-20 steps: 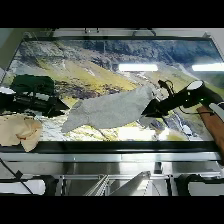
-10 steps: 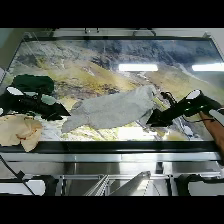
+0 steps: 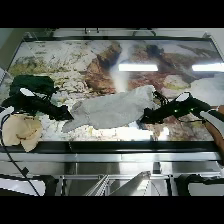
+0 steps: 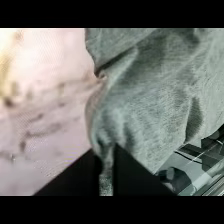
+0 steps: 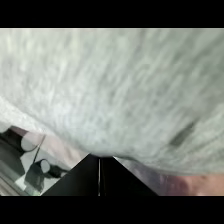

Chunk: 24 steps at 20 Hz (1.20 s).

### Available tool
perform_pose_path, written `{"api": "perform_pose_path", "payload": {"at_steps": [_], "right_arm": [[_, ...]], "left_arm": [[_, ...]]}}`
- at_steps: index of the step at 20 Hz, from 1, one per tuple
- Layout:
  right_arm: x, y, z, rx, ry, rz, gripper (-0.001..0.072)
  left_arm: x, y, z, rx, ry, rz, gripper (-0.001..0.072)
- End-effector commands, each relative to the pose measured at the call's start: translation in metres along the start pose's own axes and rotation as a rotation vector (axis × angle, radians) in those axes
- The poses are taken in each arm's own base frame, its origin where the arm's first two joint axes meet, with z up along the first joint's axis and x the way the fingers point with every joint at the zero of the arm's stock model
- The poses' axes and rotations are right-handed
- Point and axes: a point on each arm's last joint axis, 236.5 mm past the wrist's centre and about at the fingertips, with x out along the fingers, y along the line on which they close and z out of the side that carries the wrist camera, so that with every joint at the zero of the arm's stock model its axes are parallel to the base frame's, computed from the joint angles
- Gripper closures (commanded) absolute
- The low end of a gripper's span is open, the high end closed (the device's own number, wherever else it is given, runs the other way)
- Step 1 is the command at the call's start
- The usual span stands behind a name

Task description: Fold the shirts.

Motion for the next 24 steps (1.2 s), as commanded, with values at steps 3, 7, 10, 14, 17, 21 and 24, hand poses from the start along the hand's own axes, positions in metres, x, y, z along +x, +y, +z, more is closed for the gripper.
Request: {"api": "perform_pose_path", "payload": {"at_steps": [3, 7, 10, 14, 17, 21, 24], "right_arm": [[-0.022, 0.004, 0.017, -0.025, -0.063, -0.007, 0.0700], [-0.142, 0.039, 0.055, -0.138, -0.267, 0.015, 0.0700], [-0.265, 0.083, 0.079, -0.255, -0.567, -0.014, 0.0700], [-0.379, 0.169, 0.056, -0.491, -0.865, -0.055, 0.0700], [-0.422, 0.212, 0.030, -0.562, -0.989, -0.058, 0.0699], [-0.367, 0.194, 0.024, -0.511, -0.771, -0.016, 0.0699], [-0.300, 0.178, 0.025, -0.458, -0.619, 0.033, 0.0699]], "left_arm": [[-0.019, -0.024, 0.019, 0.058, -0.031, -0.051, 0.0691], [-0.162, -0.123, 0.079, 0.209, -0.422, -0.251, 0.0690], [-0.277, -0.199, 0.077, 0.395, -0.700, -0.294, 0.0690], [-0.373, -0.305, 0.025, 0.647, -0.929, -0.371, 0.0687], [-0.414, -0.360, -0.019, 0.817, -1.035, -0.360, 0.0686], [-0.383, -0.356, -0.023, 0.793, -0.914, -0.322, 0.0686], [-0.307, -0.352, -0.009, 0.735, -0.709, -0.404, 0.0686]]}}
